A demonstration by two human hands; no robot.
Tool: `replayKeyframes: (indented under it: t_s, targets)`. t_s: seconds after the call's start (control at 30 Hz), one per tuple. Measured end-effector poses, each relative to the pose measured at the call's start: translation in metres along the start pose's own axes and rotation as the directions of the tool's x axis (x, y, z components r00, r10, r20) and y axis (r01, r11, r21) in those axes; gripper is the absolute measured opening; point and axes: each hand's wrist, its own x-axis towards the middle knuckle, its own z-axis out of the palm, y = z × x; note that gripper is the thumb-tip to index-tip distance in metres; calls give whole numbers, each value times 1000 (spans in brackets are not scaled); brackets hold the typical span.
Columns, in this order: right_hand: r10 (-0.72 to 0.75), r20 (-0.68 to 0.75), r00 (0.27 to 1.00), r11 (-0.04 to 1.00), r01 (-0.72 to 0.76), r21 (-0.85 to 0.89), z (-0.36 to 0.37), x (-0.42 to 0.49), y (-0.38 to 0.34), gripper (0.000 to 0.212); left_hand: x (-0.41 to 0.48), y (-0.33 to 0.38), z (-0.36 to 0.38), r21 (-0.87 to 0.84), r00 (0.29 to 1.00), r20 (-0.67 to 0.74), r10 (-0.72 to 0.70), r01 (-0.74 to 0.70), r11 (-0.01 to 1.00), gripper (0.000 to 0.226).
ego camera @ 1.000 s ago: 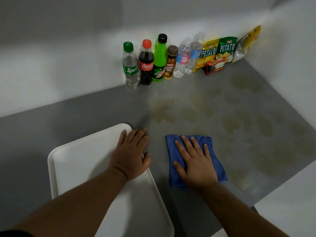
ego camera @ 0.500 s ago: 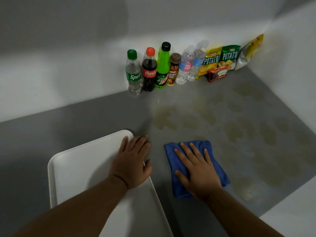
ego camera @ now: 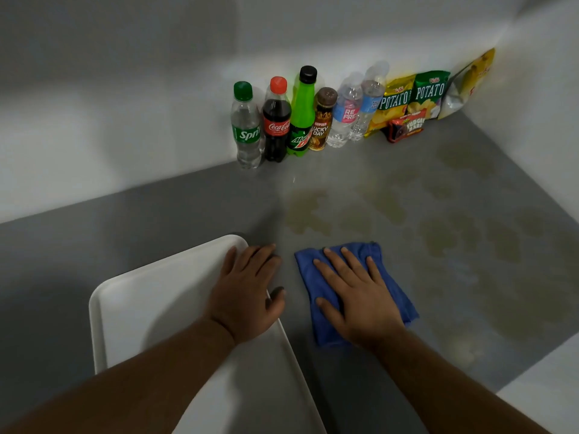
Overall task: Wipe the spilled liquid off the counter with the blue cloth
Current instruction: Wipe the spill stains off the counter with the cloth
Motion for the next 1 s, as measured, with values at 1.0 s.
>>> replayKeyframes:
  t_s: [1.0]
  targets:
    - [77,-42,996,997,-76,17,0,22,1,72,57,-48,-6,52,993,-55,-104,107,993,62]
